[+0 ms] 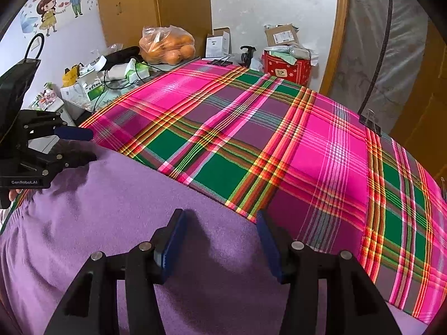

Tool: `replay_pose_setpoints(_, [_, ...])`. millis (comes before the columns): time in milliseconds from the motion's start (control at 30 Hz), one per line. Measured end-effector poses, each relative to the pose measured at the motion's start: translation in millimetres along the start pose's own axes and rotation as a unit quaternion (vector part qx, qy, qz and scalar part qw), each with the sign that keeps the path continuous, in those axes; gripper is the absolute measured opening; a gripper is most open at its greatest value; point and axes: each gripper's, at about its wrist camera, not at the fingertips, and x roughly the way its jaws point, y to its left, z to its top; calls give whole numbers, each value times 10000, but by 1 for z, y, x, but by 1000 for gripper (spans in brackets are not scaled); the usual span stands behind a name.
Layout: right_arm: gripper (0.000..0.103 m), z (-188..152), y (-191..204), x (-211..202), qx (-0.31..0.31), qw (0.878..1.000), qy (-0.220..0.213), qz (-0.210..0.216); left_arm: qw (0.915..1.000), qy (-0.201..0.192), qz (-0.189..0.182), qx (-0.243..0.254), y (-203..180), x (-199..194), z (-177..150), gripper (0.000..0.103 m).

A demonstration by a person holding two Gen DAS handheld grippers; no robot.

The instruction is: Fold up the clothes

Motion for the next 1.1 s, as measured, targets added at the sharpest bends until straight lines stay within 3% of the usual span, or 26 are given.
replay_pose_setpoints(67, [53, 0, 0, 0, 7, 10000, 1, -12, 9998, 9, -127, -182, 5, 1, -1, 43])
replay_pose_setpoints(200, [50, -1, 3, -1, -24, 10000, -8, -36, 9997, -91, -200, 52, -2, 0, -2, 19])
replay_pose_setpoints(300, [37, -2, 9, -3, -160, 9999, -11, -1, 9997, -98, -111, 200, -11, 0, -2, 11])
replay_pose_setpoints(367, [16, -2, 16, -4, -294, 9996, -14, 38, 9997, -96, -62, 221, -13, 0, -2, 9])
replay_pose_setpoints(433, [11, -4, 23, -5, -454, 9990, -31, -46, 9996, -105, 32, 252, -13, -1, -2, 5])
replay_pose_setpoints(567, [4, -6, 28, -8, -509, 9986, -69, -141, 9991, -235, 196, 282, -16, -9, -7, 4])
replay_pose_setpoints(733, [4, -11, 33, -20, -527, 9981, -212, -257, 9973, -530, 370, 346, -23, -30, -10, 4])
replay_pose_setpoints(1100, [3, -17, 63, -86, -669, 9930, -827, -513, 9928, -974, 624, 305, -37, -82, -20, 4])
